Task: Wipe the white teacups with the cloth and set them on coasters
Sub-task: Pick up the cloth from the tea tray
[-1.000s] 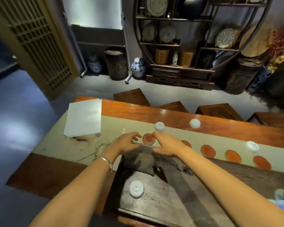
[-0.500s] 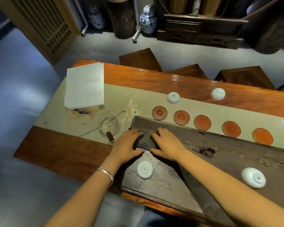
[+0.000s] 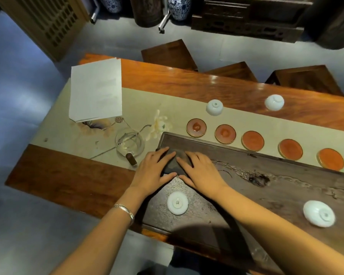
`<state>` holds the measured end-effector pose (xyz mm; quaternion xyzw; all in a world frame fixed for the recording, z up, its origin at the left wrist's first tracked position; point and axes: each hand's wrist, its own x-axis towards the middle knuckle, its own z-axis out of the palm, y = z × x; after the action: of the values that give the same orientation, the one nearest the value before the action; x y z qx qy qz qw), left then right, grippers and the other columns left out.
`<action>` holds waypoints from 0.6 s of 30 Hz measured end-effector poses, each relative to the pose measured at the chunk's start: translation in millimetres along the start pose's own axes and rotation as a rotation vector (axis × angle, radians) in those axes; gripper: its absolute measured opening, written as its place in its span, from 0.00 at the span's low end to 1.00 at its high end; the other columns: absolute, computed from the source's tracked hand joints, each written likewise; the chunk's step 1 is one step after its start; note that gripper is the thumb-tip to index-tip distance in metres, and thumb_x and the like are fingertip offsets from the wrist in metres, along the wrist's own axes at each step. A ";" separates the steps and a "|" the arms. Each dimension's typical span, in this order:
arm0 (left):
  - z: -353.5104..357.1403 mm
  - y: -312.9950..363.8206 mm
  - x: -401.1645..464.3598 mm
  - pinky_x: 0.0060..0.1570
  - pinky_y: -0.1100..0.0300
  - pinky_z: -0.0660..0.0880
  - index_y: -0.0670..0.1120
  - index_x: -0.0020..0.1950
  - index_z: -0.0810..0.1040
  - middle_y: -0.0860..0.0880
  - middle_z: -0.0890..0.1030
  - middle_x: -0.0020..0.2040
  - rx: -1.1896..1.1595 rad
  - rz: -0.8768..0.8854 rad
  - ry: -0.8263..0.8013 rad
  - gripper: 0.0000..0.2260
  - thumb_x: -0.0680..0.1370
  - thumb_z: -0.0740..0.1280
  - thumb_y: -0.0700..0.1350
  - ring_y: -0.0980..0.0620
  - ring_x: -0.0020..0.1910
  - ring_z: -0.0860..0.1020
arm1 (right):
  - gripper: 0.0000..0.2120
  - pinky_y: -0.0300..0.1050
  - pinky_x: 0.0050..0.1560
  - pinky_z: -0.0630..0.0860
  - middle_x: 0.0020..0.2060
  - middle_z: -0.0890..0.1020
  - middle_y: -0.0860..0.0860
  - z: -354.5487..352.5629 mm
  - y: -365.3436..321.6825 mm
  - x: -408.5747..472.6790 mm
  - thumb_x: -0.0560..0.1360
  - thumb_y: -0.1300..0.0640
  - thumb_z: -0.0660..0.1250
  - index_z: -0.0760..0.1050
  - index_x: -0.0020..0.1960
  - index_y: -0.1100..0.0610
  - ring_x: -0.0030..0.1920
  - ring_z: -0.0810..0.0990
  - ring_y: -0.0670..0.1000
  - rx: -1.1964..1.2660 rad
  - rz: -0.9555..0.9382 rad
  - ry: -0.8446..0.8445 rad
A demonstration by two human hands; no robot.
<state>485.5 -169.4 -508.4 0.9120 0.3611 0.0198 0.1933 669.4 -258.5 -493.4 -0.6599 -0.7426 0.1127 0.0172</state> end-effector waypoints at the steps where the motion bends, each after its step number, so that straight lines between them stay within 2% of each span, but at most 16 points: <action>1: -2.0 -0.5 1.6 0.61 0.50 0.71 0.51 0.73 0.70 0.48 0.71 0.71 0.025 0.014 0.012 0.28 0.75 0.67 0.60 0.45 0.64 0.70 | 0.23 0.55 0.55 0.75 0.56 0.78 0.62 0.5 -1.3 -0.1 0.73 0.47 0.69 0.74 0.64 0.58 0.54 0.77 0.62 0.001 -0.003 0.015; 4: -5.9 1.1 6.2 0.57 0.51 0.71 0.48 0.65 0.76 0.48 0.78 0.60 0.096 0.084 0.077 0.22 0.75 0.69 0.58 0.44 0.58 0.73 | 0.19 0.52 0.49 0.76 0.49 0.79 0.60 2.4 -5.9 0.1 0.72 0.54 0.71 0.75 0.60 0.59 0.48 0.78 0.60 0.024 -0.002 0.060; 7: -4.1 4.6 6.3 0.55 0.51 0.73 0.45 0.57 0.79 0.46 0.78 0.53 0.063 0.127 0.084 0.15 0.75 0.70 0.53 0.44 0.55 0.75 | 0.13 0.49 0.43 0.72 0.45 0.76 0.58 2.5 -8.7 1.6 0.73 0.58 0.68 0.74 0.56 0.59 0.45 0.76 0.58 0.040 -0.003 0.054; 10: -6.3 7.1 2.5 0.52 0.53 0.73 0.45 0.56 0.77 0.46 0.75 0.54 -0.060 0.063 0.031 0.14 0.76 0.69 0.53 0.45 0.53 0.75 | 0.12 0.49 0.43 0.69 0.46 0.75 0.58 -2.7 -6.7 0.8 0.77 0.56 0.62 0.73 0.58 0.60 0.45 0.73 0.58 0.089 -0.013 0.044; 13: -18.2 11.0 -0.8 0.55 0.54 0.74 0.46 0.58 0.75 0.47 0.74 0.61 -0.203 0.025 0.083 0.18 0.73 0.72 0.53 0.48 0.58 0.74 | 0.13 0.50 0.46 0.72 0.49 0.74 0.58 -16.7 -6.2 -7.0 0.78 0.55 0.60 0.72 0.59 0.60 0.47 0.73 0.57 0.141 -0.007 0.053; 16: -38.2 21.2 -5.5 0.59 0.56 0.73 0.51 0.63 0.72 0.54 0.75 0.62 -0.285 0.043 0.132 0.24 0.71 0.72 0.58 0.56 0.61 0.71 | 0.12 0.51 0.47 0.73 0.50 0.75 0.58 -39.2 -8.1 -23.0 0.77 0.56 0.61 0.73 0.58 0.60 0.49 0.74 0.58 0.212 0.014 0.100; 18: -53.7 30.2 -11.1 0.64 0.64 0.67 0.57 0.67 0.68 0.63 0.71 0.62 -0.341 0.076 0.116 0.28 0.70 0.70 0.62 0.63 0.65 0.65 | 0.12 0.51 0.47 0.74 0.50 0.75 0.58 -56.5 -11.2 -39.0 0.77 0.56 0.62 0.74 0.58 0.60 0.49 0.74 0.57 0.244 0.014 0.129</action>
<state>487.5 -178.7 -446.5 0.8762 0.3284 0.1404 0.3234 673.3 -289.9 -431.5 -0.6639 -0.7162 0.1595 0.1442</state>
